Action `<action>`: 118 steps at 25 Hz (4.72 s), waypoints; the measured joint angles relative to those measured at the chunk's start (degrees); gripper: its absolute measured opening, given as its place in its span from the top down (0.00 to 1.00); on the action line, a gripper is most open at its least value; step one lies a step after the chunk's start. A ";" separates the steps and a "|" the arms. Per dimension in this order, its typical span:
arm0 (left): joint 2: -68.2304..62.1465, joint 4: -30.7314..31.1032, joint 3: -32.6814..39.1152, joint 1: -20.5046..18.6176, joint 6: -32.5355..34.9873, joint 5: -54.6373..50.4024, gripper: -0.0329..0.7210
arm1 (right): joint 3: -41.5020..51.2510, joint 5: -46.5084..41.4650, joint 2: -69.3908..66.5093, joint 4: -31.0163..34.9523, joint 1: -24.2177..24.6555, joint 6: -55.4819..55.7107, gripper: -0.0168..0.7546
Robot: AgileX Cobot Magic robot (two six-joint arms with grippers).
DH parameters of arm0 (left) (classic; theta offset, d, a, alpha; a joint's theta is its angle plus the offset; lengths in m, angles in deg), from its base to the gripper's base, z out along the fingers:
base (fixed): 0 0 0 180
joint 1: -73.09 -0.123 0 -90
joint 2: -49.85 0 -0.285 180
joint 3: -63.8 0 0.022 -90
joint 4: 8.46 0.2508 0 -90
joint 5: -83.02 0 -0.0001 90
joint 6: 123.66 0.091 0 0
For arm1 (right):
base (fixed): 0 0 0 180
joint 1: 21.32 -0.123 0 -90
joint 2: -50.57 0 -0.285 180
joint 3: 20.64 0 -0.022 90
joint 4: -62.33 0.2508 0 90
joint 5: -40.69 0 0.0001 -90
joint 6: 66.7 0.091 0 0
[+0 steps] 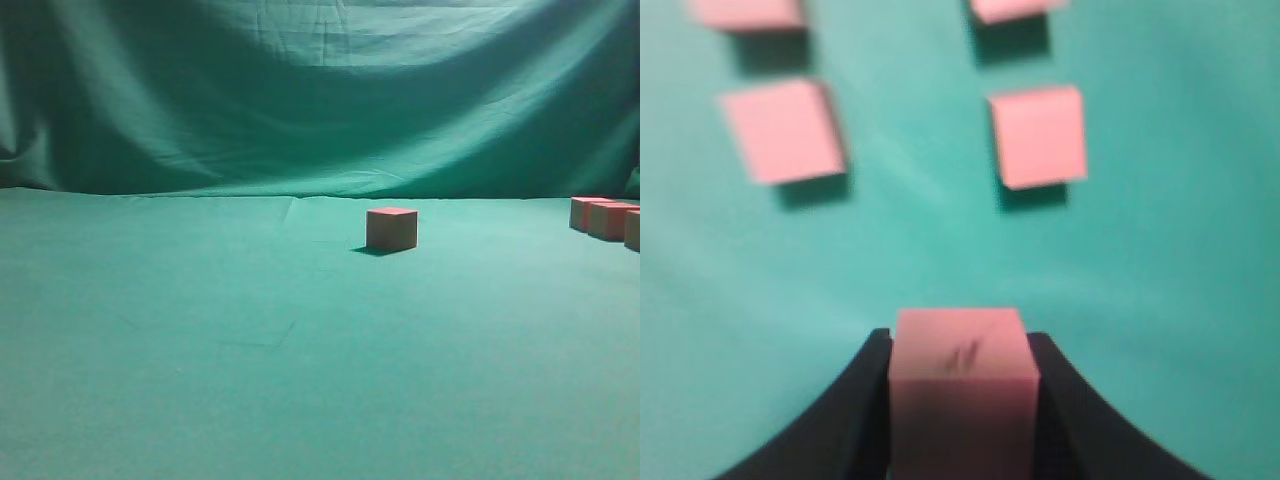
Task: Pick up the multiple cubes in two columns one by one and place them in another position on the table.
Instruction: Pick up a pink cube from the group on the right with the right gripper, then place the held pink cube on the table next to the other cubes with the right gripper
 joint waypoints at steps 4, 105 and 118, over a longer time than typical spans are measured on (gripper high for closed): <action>0.00 0.00 0.00 0.00 0.00 0.00 0.96 | -5.67 -1.21 2.73 2.28 -7.66 -2.72 0.63; 0.00 0.00 0.00 0.00 0.00 0.00 0.96 | -42.44 10.74 -41.53 -9.16 -38.46 -37.76 0.26; 0.00 0.00 0.00 0.00 0.00 0.00 0.96 | -50.43 -1.93 -33.55 -6.11 -38.46 -26.89 0.22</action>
